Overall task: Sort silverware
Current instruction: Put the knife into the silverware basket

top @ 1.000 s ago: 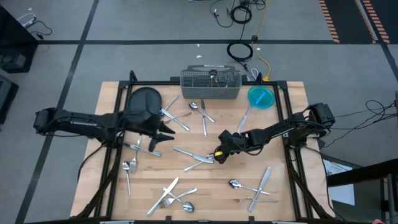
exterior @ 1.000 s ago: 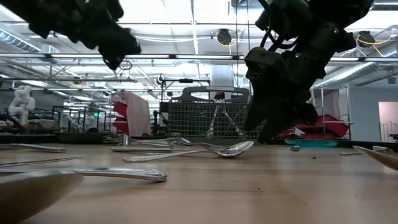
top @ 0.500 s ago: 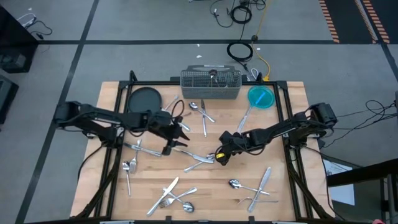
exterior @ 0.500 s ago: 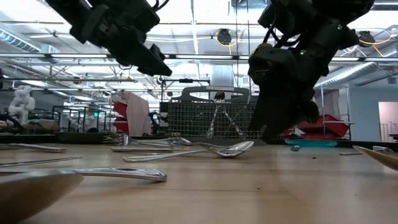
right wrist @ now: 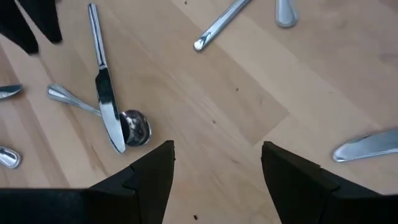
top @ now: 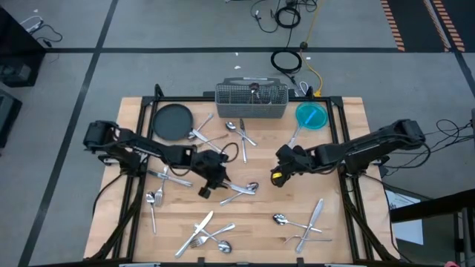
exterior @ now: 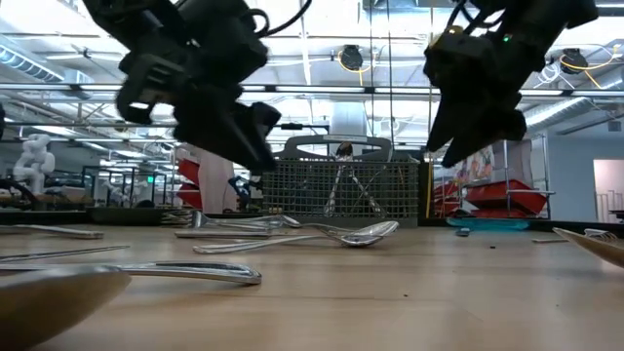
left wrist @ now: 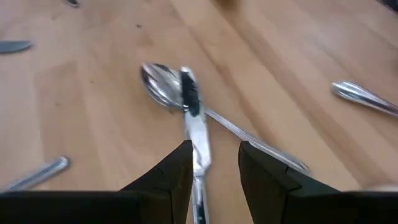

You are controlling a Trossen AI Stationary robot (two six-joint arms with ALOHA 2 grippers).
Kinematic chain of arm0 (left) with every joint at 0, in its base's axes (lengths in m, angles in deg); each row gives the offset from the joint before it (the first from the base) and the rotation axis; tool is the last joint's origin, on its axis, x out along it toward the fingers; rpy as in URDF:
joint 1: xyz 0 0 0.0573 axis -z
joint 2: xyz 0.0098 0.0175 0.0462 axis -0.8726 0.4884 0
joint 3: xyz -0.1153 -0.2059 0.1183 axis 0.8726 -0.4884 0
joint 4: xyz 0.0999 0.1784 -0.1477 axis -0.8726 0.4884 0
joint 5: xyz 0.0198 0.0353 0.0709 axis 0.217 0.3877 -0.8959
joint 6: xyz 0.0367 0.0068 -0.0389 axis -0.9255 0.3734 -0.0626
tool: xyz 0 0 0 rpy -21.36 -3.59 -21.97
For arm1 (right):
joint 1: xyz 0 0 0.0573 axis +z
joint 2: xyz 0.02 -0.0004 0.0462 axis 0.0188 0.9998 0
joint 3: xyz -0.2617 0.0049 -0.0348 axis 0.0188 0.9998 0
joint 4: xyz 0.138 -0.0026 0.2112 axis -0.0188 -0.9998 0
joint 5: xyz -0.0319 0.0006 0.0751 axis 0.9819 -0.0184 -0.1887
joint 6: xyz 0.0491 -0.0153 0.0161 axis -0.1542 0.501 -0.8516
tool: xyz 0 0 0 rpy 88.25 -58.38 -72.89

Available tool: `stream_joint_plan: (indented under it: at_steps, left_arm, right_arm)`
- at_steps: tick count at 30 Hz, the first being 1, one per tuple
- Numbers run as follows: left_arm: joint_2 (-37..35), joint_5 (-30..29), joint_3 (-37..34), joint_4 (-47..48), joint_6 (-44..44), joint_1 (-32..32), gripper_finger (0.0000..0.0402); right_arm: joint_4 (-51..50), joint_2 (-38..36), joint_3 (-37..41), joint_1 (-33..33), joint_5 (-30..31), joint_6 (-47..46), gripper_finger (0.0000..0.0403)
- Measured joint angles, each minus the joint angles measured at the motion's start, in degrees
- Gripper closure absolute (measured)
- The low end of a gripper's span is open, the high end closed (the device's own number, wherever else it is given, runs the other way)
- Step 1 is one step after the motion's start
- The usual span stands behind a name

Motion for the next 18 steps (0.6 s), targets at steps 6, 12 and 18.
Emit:
stream_joint_plan:
  at_steps: [6,12,18]
  left_arm:
    - [6.09,-4.79,6.11,0.1,-0.12,1.65,0.0267]
    - [10.62,-5.01,8.94,3.69,3.04,1.53,0.0267]
    - [11.29,-1.0,12.3,13.08,3.43,0.05,0.0267]
  right_arm:
    - [-2.88,-2.94,0.0,0.23,-0.13,2.42,0.0177]
    - [-4.59,-3.5,0.0,2.49,-0.17,3.62,0.0177]
    - [-5.96,-3.5,0.0,4.56,-0.07,3.82,0.0177]
